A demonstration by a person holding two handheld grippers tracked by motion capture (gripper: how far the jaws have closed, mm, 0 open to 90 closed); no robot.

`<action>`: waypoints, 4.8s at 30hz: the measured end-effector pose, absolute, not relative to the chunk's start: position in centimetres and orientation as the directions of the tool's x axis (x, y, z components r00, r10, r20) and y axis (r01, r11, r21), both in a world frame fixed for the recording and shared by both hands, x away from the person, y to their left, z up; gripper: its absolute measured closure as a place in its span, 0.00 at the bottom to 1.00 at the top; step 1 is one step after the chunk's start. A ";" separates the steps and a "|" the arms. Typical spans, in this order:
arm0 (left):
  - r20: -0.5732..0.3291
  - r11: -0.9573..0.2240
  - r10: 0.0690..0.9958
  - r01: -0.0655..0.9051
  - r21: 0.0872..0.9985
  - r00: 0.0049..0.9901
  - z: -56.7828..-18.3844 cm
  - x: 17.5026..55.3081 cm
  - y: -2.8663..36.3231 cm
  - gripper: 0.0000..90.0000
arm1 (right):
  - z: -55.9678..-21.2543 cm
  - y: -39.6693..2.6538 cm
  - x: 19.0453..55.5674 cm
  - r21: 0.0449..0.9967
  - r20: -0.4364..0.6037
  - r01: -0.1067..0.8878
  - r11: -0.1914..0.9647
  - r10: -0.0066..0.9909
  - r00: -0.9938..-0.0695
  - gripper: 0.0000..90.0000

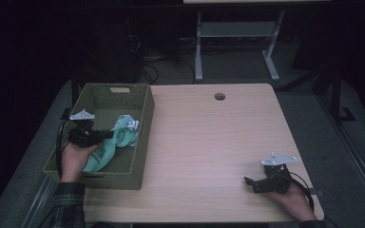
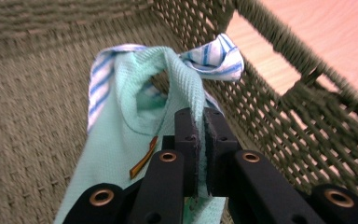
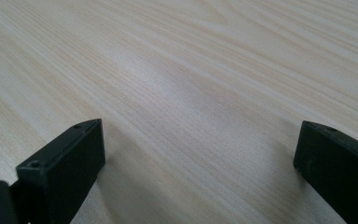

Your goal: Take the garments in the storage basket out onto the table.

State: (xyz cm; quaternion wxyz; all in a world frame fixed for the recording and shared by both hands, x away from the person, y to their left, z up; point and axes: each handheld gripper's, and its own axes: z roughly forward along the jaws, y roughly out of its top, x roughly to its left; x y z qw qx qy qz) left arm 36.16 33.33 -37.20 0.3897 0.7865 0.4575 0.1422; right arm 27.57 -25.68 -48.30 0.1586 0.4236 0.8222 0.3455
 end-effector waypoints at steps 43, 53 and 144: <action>-0.187 -0.118 0.760 0.414 0.902 0.623 -26.6 35.2 33.4 0.96 | -48.3 -25.7 27.6 0.703 0.035 0.589 0.399 0.808 -0.589 0.02; -0.182 -0.122 0.733 0.390 0.913 0.655 -24.5 35.4 32.6 0.96 | -48.3 -25.7 27.6 0.703 0.035 0.589 0.399 0.808 -0.589 0.02; -0.267 -0.363 0.453 0.450 0.816 0.850 -37.8 38.4 3.6 0.95 | -48.3 -25.7 27.5 0.702 0.034 0.589 0.400 0.808 -0.589 0.02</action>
